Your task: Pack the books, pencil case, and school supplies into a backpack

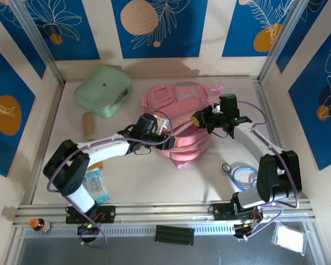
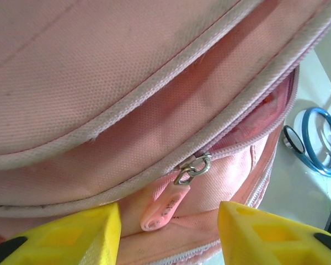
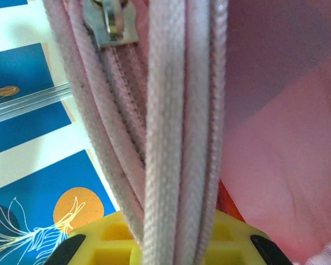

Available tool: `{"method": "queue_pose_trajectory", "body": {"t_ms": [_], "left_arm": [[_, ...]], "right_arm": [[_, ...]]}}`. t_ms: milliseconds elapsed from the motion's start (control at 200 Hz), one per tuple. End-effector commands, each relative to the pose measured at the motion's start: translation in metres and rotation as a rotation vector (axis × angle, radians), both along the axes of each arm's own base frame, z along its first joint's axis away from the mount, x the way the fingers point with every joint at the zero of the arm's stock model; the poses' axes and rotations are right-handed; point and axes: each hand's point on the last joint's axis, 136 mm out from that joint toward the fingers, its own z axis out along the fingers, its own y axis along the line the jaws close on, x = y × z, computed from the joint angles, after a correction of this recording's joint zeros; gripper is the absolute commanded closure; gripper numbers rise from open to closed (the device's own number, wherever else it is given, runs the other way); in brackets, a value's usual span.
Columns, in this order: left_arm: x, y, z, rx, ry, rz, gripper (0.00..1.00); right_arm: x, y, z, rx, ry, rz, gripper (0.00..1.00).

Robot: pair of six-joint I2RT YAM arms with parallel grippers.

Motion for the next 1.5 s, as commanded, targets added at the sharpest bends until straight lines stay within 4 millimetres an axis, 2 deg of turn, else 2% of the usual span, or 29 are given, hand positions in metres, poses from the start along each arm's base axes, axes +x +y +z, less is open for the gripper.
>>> {"method": "queue_pose_trajectory", "body": {"t_ms": [0,75,255,325,545,675,820,940,1075,1170,1295,1495], "left_arm": [[0.001,-0.013,0.006,-0.07,-0.014,-0.016,0.5],[0.003,-0.013,0.005,-0.074,-0.015,-0.008,0.49],[0.0,-0.027,0.012,-0.146,-0.003,-0.041,0.64],[-0.001,-0.026,0.008,-0.132,0.001,-0.033,0.66],[0.004,-0.019,0.001,-0.083,0.014,0.014,0.81],[0.005,-0.005,0.004,-0.023,-0.006,0.038,0.91],[-0.002,0.012,0.009,0.04,-0.013,0.013,0.96],[-0.011,0.031,0.004,0.122,0.009,-0.023,0.97],[-0.016,0.058,-0.012,0.23,0.065,-0.038,0.99],[-0.009,0.078,-0.022,0.304,0.096,-0.007,1.0],[0.013,0.1,-0.031,0.37,0.117,0.057,1.0],[0.06,0.111,-0.035,0.434,0.085,0.071,0.97]], "right_arm": [[0.005,0.006,0.039,0.078,-0.109,0.025,0.91],[0.005,0.007,0.037,0.083,-0.107,0.026,0.91],[0.004,0.008,0.033,0.086,-0.093,0.025,0.91],[0.004,0.008,0.033,0.085,-0.095,0.027,0.91],[0.002,0.008,0.03,0.077,-0.09,0.029,0.91],[0.002,0.004,0.028,0.059,-0.09,0.018,0.91],[0.002,-0.001,0.025,0.044,-0.09,0.005,0.91],[0.002,-0.007,0.024,0.041,-0.09,-0.008,0.91],[0.002,-0.014,0.027,0.042,-0.1,-0.02,0.92],[0.001,-0.014,0.031,0.047,-0.113,-0.016,0.94],[-0.001,-0.014,0.034,0.05,-0.118,-0.01,0.96],[-0.006,-0.014,0.035,0.058,-0.117,0.008,0.96]]}}
